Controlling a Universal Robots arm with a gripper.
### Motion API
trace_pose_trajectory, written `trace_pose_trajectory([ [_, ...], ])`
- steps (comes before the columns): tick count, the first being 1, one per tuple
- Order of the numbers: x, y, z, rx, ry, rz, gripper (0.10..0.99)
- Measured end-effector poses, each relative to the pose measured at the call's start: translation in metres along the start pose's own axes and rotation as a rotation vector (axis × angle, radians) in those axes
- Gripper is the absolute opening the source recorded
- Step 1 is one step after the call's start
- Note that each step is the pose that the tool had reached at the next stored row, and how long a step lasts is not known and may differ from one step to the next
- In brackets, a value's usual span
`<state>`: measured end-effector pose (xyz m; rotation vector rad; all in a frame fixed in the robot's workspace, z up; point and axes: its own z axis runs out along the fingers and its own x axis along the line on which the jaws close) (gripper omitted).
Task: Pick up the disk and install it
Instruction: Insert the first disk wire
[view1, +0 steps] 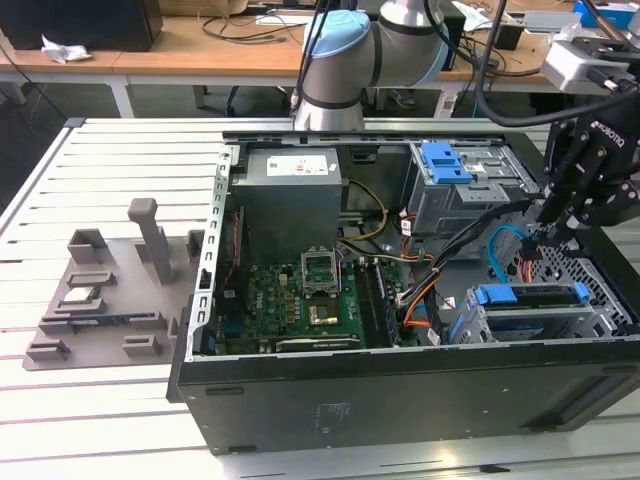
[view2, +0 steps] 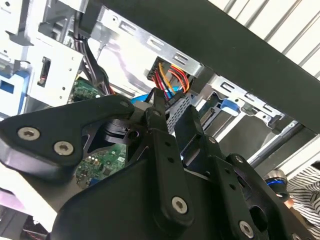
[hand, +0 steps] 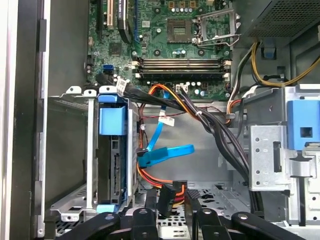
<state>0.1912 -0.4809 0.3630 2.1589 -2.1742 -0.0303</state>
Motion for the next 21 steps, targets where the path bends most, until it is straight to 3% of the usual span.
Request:
trace_pose_trajectory([
  [6,0.0024,-0.0005,0.0054,0.0,0.0015,0.0,0.361],
  [12,0.0023,-0.0007,0.0056,0.0,0.0014,0.0,0.361],
  [15,0.0023,-0.0008,0.0056,0.0,0.0013,0.0,0.282],
  [17,0.0023,-0.0008,0.0056,0.0,0.0014,0.0,0.165],
  [21,0.0024,-0.0008,0.0056,0.0,0.0014,0.0,0.165],
])
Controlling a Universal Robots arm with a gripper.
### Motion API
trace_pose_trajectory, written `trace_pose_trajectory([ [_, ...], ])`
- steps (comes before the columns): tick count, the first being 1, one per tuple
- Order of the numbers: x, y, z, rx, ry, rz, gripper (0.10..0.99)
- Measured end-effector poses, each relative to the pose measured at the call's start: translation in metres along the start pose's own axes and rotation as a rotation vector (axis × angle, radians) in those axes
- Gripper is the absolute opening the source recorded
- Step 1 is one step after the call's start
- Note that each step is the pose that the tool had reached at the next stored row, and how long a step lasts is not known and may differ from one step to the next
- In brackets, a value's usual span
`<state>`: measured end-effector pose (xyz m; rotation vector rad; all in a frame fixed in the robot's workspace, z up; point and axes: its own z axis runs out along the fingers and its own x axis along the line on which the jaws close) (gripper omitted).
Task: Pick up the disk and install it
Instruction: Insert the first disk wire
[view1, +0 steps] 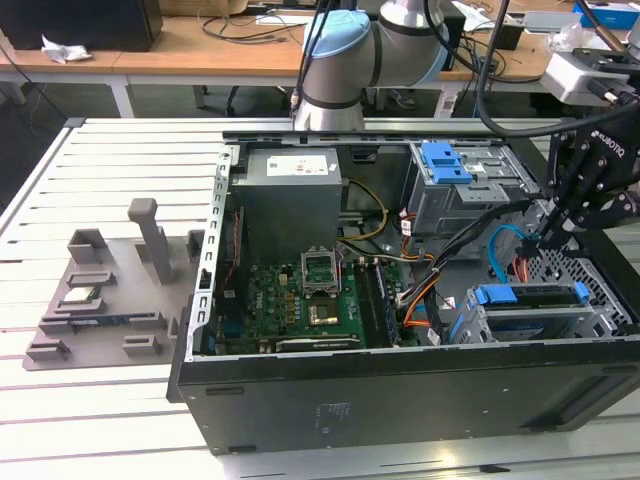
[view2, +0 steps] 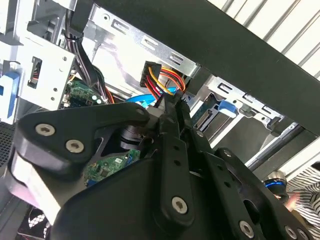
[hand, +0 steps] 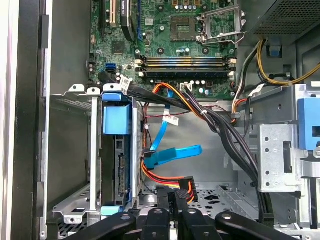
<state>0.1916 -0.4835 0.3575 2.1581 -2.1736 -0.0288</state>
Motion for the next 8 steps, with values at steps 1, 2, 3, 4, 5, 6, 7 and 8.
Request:
trace_pose_trajectory([
  [1,0.0007,0.0002,0.0001,0.0,-0.0002,0.0,0.165],
  [2,0.0039,0.0008,0.0002,0.0,0.0,0.0,0.165],
  [3,0.0076,0.0014,0.0004,0.0,0.0,0.0,0.165],
  [4,0.0115,0.0017,0.0006,0.0,0.0002,-0.001,0.165],
  [5,0.0174,0.0021,0.0009,0.0,0.0,-0.001,0.165],
  [6,0.0234,0.0025,0.0011,0.0,0.0001,-0.001,0.165],
  [7,0.0274,0.0027,0.0013,0.0,0.0001,-0.002,0.165],
  [8,0.0318,0.0031,0.0016,0.0,0.0,-0.002,0.165],
])
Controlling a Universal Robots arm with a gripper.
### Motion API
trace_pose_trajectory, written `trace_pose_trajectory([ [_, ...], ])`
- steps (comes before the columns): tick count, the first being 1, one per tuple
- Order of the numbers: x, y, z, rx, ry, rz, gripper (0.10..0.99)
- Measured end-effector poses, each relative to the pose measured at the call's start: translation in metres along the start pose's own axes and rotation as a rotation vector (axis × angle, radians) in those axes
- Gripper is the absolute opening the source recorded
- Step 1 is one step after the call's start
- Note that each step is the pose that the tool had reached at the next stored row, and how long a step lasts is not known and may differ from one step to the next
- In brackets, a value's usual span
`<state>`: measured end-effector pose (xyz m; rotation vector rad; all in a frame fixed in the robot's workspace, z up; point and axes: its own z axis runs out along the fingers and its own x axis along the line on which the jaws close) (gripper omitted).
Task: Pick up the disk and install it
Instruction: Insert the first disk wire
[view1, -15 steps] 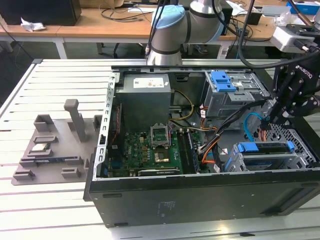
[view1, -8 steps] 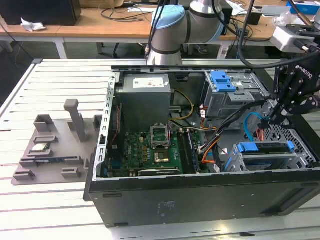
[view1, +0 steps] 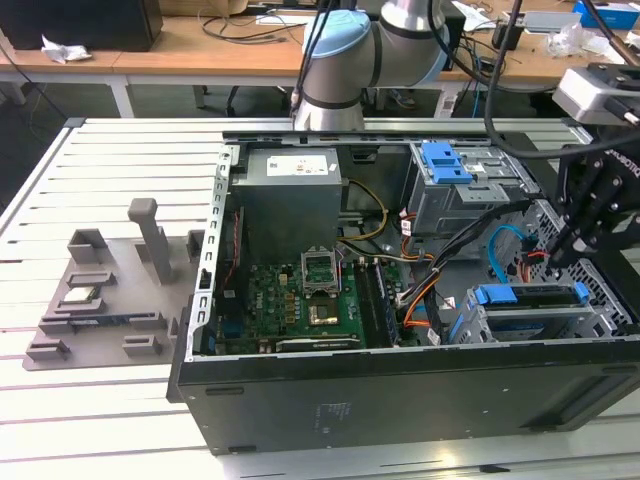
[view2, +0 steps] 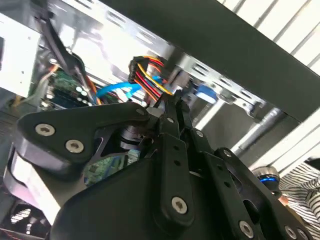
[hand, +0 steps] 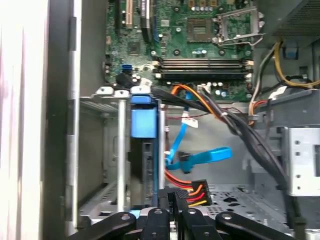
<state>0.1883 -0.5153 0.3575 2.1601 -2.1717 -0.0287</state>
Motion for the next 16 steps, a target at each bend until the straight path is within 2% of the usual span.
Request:
trace_pose_trajectory([
  [3,0.0102,0.0014,0.0007,0.0,-0.0004,-0.003,0.165],
  [5,0.0126,0.0019,0.0013,0.0,-0.001,-0.006,0.165],
  [9,0.0127,0.0024,0.0027,0.001,-0.0008,-0.02,0.165],
  [16,0.0123,0.0046,0.0102,0.002,0.0004,-0.039,0.165],
])
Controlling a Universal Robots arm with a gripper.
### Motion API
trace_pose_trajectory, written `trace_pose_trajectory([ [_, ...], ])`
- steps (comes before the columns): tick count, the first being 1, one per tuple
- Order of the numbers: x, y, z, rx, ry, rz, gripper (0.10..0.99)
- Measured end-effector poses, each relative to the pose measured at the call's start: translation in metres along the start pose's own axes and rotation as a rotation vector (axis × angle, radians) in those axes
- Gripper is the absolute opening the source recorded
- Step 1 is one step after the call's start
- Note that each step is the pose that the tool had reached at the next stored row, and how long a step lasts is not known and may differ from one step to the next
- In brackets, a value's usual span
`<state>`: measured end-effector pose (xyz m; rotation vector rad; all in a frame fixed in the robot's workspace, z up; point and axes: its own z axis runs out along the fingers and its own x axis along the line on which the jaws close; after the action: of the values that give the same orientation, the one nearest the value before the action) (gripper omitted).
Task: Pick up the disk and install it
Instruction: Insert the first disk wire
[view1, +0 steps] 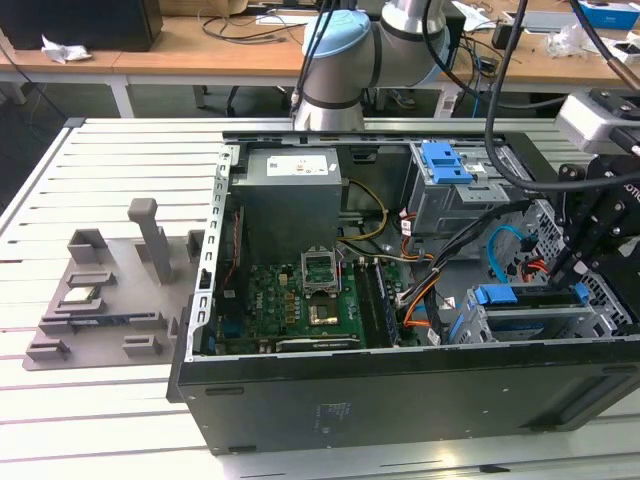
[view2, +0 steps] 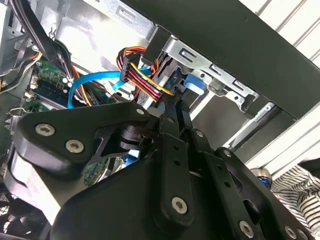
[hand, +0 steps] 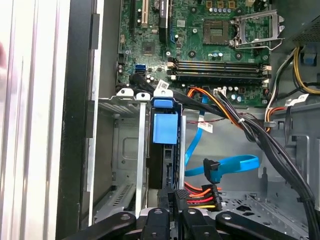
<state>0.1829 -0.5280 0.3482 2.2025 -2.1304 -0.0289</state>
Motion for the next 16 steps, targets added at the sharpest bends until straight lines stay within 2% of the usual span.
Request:
trace_pose_trajectory([
  [9,-0.0019,0.0037,0.0065,0.0,-0.002,-0.004,0.165],
  [16,-0.002,0.0034,0.0105,0.0,-0.0015,-0.004,0.165],
])
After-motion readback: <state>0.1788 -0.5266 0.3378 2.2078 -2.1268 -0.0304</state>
